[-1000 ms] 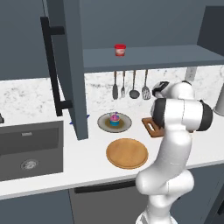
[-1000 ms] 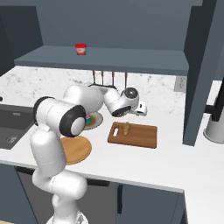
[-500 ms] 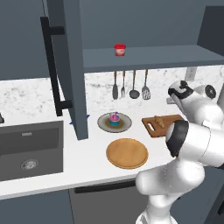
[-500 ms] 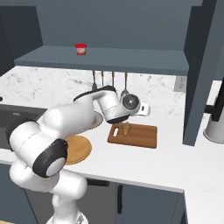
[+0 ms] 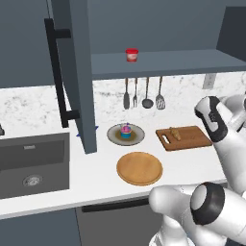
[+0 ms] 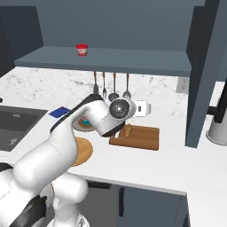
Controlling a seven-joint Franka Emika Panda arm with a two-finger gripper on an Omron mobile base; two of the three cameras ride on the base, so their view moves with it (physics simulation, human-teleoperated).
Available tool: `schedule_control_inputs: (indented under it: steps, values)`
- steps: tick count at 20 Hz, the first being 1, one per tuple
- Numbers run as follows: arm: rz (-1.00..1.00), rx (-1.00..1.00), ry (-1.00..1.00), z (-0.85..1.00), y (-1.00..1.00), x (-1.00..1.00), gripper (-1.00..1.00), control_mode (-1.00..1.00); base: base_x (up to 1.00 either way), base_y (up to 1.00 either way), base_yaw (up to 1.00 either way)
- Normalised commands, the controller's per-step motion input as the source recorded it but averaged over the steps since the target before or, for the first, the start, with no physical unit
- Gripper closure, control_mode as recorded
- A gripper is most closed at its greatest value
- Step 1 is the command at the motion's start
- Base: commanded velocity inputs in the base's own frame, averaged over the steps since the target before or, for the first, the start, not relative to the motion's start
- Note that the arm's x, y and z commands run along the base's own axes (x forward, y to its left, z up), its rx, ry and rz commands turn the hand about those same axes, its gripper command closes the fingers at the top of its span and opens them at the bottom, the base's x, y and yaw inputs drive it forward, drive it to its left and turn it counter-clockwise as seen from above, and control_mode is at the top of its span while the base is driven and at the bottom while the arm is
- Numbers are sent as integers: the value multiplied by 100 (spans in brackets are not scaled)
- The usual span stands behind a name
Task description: From the different types of pastries on the counter, select a croissant and place it on the cutting board. Then retrieve a jar of jam from the cabinet and place it alongside the croissant on the cutting board.
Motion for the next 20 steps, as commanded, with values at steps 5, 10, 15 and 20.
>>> schedule_control_inputs:
  steps: [5, 10, 15, 20]
  values:
    - [-2, -4, 0, 100, 0, -70, -100, -100, 0, 0, 0]
    - [0, 0, 0, 100, 0, -67, -100, -100, 0, 0, 0]
    - [0, 0, 0, 100, 0, -55, -100, -100, 0, 0, 0]
    - [8, 0, -3, 100, 0, -43, -100, -100, 0, 0, 0]
